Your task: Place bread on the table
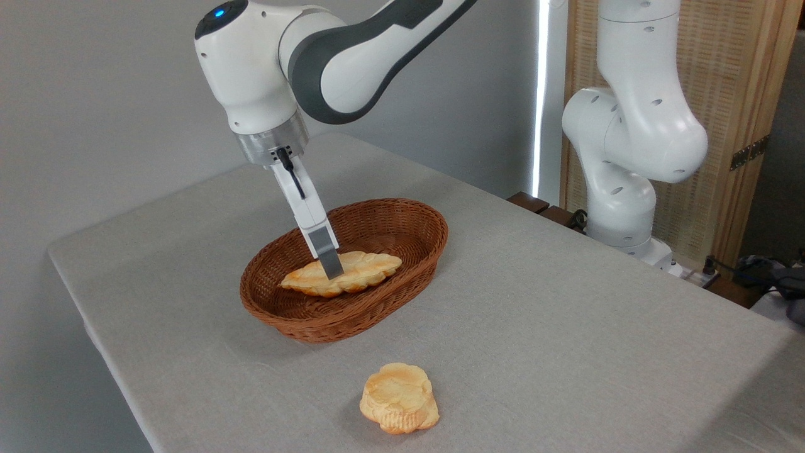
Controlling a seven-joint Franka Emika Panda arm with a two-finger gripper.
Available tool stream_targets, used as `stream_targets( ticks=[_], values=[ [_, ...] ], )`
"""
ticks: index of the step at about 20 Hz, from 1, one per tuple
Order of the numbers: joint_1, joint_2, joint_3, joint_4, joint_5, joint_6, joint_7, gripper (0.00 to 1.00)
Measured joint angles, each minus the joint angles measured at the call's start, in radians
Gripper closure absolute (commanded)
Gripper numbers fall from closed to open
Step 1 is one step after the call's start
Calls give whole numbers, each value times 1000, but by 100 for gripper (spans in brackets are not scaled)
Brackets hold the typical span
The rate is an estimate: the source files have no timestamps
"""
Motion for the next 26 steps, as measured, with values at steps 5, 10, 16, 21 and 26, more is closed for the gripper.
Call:
stream_targets(
  ticks=[5,10,16,21,26],
  values=[
    [-6,32,0,-3,14,0,4,0],
    [-12,41,0,-3,22,0,4,0],
    [-12,49,0,-3,60,0,4,35],
    [-12,52,0,-3,67,0,4,62],
    [-12,52,0,-3,68,0,4,67]
  ],
)
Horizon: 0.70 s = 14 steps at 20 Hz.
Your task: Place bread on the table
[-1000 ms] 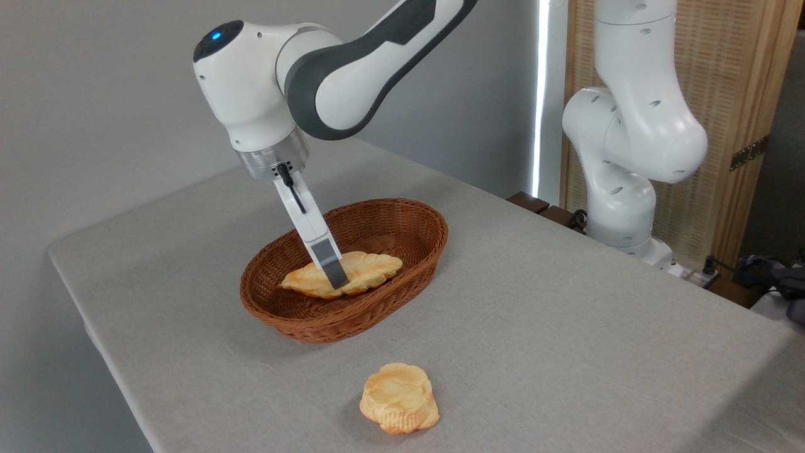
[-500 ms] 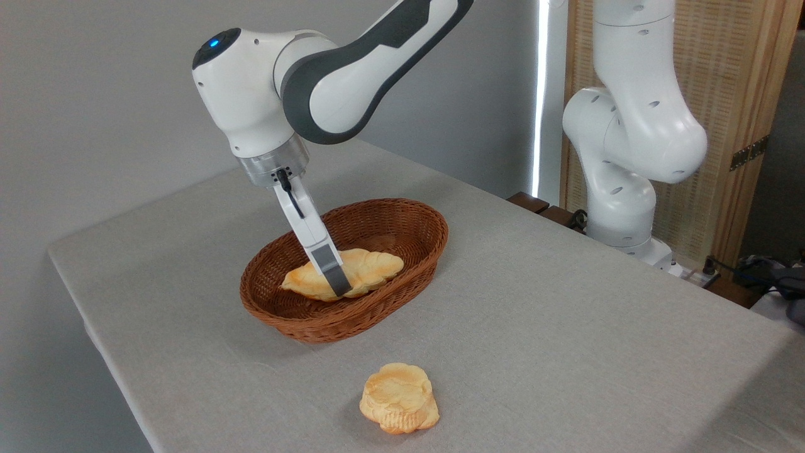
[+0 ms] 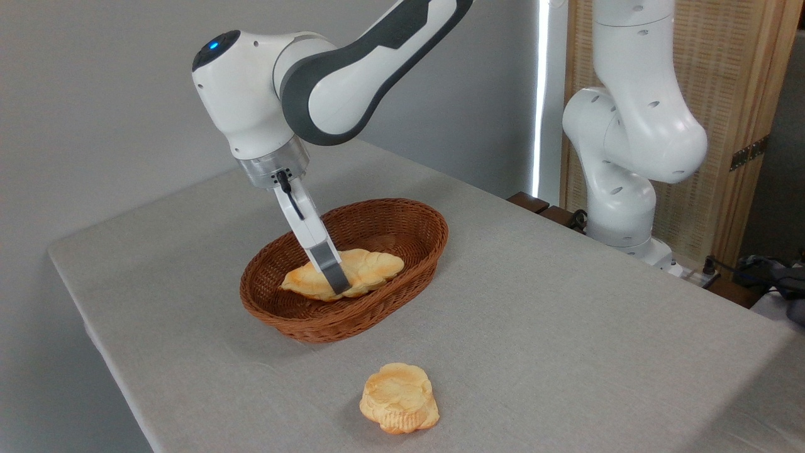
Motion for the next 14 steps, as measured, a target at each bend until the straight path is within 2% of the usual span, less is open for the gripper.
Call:
stream_targets(
  ticks=[14],
  values=[
    [0,-9,1,6,0,0,0,67]
  ],
)
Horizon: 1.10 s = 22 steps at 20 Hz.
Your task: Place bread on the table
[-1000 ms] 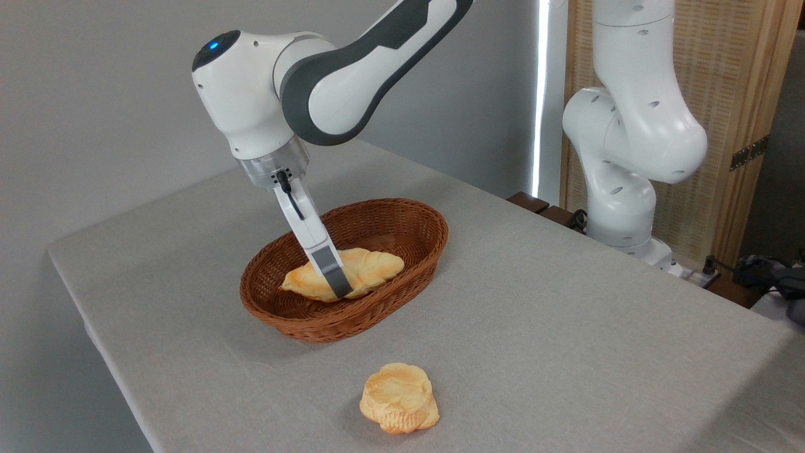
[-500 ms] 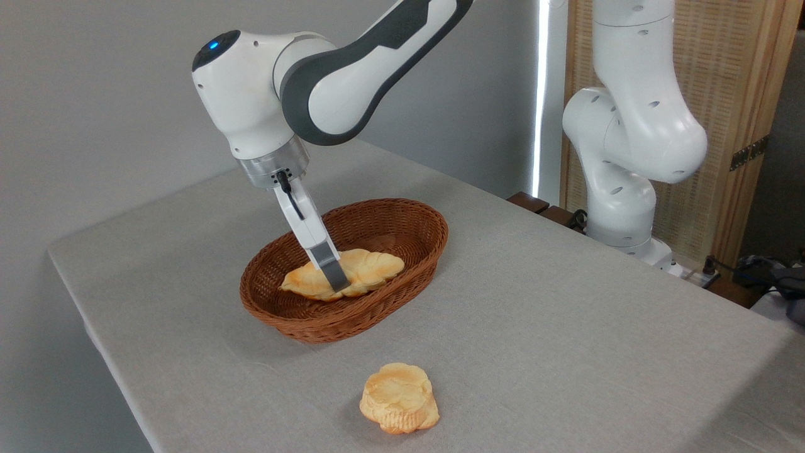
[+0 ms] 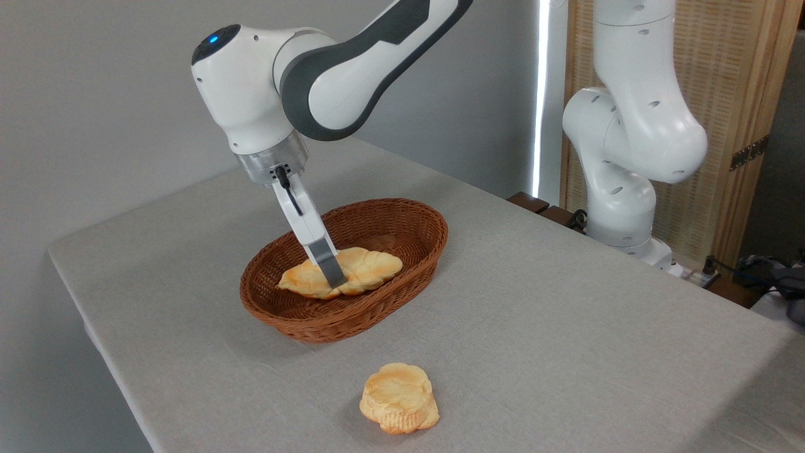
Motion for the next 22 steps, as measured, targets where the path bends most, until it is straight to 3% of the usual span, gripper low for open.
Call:
stream_targets(
  ticks=[7,12,18,21,22],
  values=[
    [0,-28,6,28,0,-7,-1,66],
    [7,-68,25,72,-16,-80,-2,63],
    [9,-153,152,89,-17,-161,-1,53],
    [12,-167,237,84,-17,-183,5,26],
    [13,-165,257,79,-17,-188,7,0]
  ],
)
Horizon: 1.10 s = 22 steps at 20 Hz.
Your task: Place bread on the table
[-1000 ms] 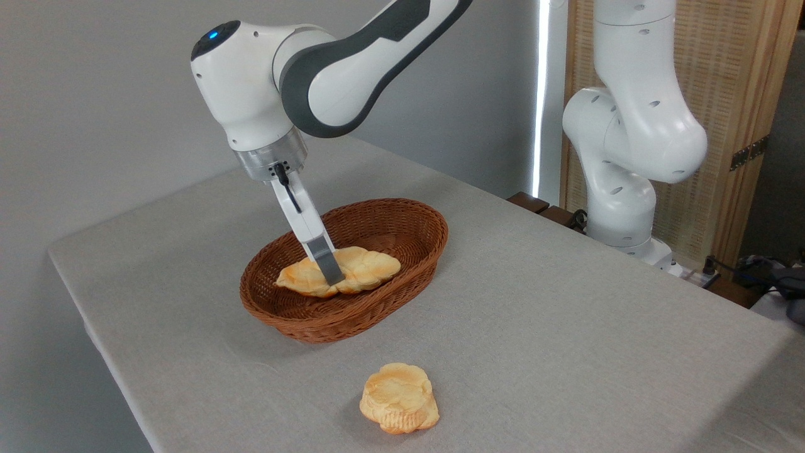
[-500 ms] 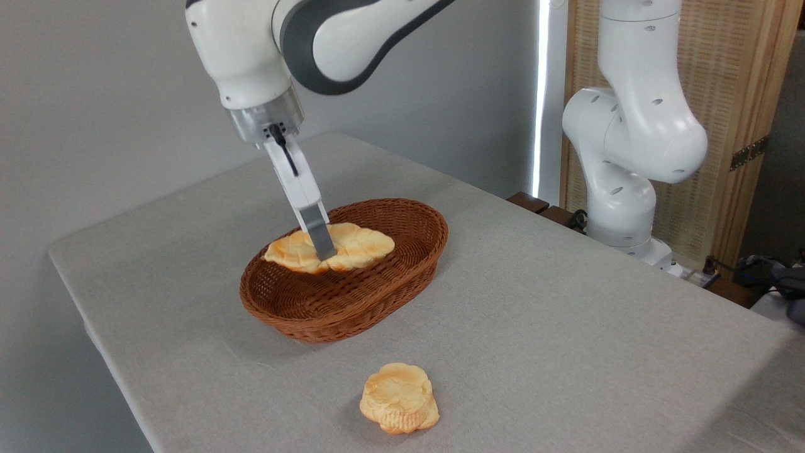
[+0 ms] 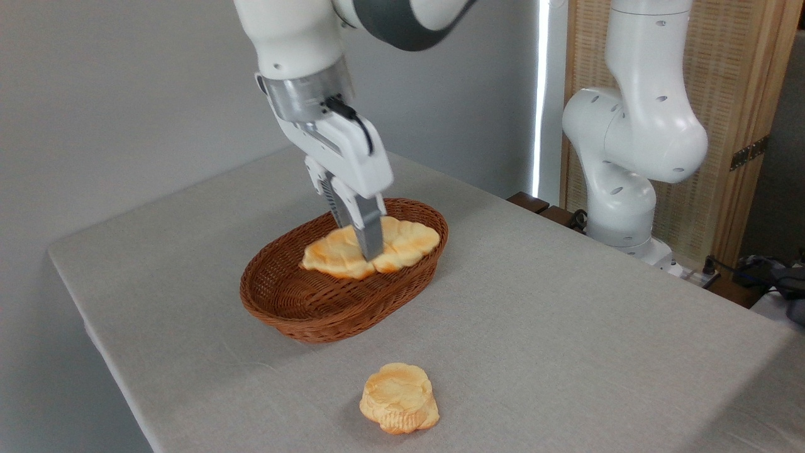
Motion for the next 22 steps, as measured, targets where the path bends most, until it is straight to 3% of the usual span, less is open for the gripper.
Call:
stream_targets(
  ticks=[10,19,22],
  values=[
    [2,59,96,-60,0,-26,1,0],
    [-4,78,98,-56,0,-22,1,0],
    [-9,64,95,-41,0,27,1,0]
  ],
)
